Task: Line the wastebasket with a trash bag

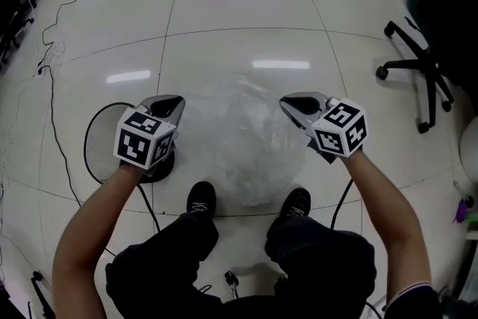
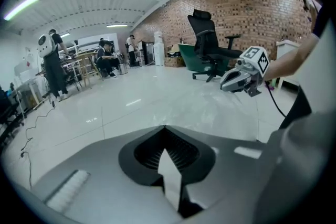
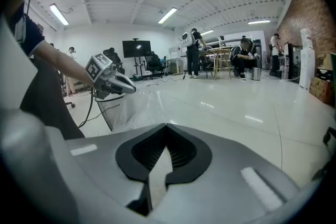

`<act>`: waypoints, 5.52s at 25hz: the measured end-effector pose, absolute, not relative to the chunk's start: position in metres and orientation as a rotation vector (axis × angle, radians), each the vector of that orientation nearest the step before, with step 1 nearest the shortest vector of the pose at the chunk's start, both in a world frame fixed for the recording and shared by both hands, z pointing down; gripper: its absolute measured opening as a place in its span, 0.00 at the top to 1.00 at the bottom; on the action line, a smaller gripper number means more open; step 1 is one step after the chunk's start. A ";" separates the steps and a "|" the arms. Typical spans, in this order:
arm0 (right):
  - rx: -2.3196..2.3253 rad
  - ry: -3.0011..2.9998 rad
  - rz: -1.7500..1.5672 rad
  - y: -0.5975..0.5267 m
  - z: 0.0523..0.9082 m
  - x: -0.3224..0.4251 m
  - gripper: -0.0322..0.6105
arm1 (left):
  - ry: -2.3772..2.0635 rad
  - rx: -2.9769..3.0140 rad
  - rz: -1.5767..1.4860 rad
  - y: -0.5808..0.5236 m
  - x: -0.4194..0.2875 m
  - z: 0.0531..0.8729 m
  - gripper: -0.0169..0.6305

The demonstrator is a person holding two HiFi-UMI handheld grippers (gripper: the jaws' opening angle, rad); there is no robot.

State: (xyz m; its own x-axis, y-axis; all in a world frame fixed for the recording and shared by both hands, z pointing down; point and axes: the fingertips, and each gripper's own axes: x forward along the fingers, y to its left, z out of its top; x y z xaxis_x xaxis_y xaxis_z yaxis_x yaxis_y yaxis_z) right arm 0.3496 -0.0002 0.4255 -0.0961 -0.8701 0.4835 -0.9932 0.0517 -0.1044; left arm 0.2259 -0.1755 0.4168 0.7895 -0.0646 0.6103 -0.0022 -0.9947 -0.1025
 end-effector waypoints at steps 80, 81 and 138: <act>1.128 -2.411 0.235 -0.165 0.349 0.098 0.95 | 1.082 -2.923 -0.903 -0.222 -0.130 0.347 0.96; 1.134 -2.405 0.242 -0.170 0.353 0.100 0.95 | 1.083 -2.927 -0.908 -0.228 -0.127 0.352 0.96; 0.716 -2.316 0.550 -0.405 0.503 0.124 0.95 | 0.981 -3.080 -1.217 -0.453 -0.057 0.513 0.96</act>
State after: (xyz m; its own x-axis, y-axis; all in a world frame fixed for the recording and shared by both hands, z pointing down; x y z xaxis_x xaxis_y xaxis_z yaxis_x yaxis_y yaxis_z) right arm 0.1243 -0.4053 0.5030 -0.6441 -0.3464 0.6820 -0.6161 0.7634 -0.1942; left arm -0.0570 -0.4532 0.5132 0.6003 -0.3856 0.7006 -0.6025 -0.7942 0.0791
